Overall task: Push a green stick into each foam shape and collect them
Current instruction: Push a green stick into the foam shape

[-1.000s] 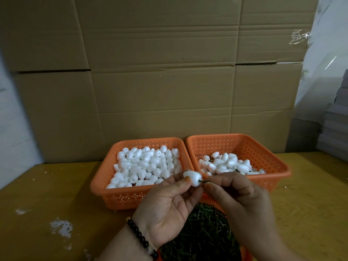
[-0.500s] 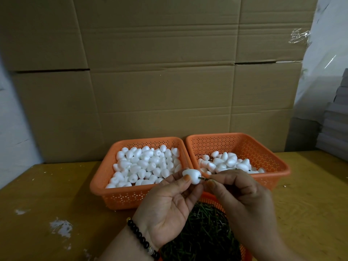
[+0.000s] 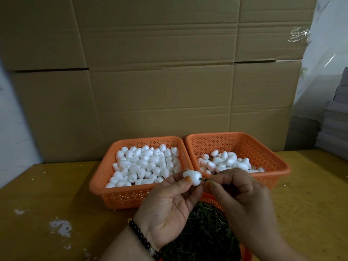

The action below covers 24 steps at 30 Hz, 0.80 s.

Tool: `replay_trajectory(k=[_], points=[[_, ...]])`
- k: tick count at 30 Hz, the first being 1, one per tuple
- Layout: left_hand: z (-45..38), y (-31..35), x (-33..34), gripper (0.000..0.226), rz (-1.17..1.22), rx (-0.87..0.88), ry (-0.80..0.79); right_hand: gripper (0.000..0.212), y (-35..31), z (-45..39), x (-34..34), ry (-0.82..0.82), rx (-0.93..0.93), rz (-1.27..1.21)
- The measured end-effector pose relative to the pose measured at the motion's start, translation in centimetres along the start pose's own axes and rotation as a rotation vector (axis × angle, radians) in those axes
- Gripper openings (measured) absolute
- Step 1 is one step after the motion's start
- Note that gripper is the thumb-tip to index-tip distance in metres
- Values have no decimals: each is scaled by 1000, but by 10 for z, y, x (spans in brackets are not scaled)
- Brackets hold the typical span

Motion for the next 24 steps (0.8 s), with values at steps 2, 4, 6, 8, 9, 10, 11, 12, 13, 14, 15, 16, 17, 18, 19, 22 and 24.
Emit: replay_trajectory(k=[2,4,6,8,9,10,11,12,13,14,15,16,17,18,19,22,24], points=[[0,0,0,26,-5,4,-3,21,0,0,0,0,-12,26],[0,-1,0,25,-21,8,-4,20,1,-1,0,-1,-21,33],[0,-2,0,24,-25,9,-5,19,1,-1,0,-9,-16,22],[0,-2,0,23,-31,13,-12,19,0,-1,0,-12,-23,25],[0,-2,0,23,-35,14,-13,18,0,-1,0,-14,-28,31],[0,-2,0,23,-38,14,-13,18,0,-2,0,-18,-27,33],[0,-2,1,23,-41,12,-14,18,0,-2,0,-23,-23,31],[0,-2,1,23,-43,11,-15,18,0,-2,0,-26,-18,25],[1,-2,1,22,-45,10,-17,18,0,-2,0,-26,-17,21],[1,-2,1,22,-49,10,-19,18,-1,-1,0,-28,-21,23],[1,-2,2,22,-54,8,-20,19,-1,-2,0,-29,-30,31],[1,-2,2,22,-60,6,-19,19,-2,-2,0,-32,-37,37],[2,-2,2,22,-63,3,-17,19,-2,-2,0,-34,-40,38],[2,-2,2,21,-66,0,-14,19,-2,-2,0,-37,-38,34],[2,-2,3,21,-68,-4,-12,19,-2,-2,0,-38,-37,32],[2,-3,4,21,-70,-11,-9,18,-2,-1,0,-38,-37,36],[2,-3,3,24,-62,-11,-3,16,-2,-1,0,-42,-37,41]])
Point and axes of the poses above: each hand's wrist, its own z-axis away from the middle knuckle, its own x-axis out of the palm, y = z × x, the point moved 2 cm from there along -z, towards the middle knuckle, and after that the axes turned 7 degrees about -z, right-handed, at the moved point
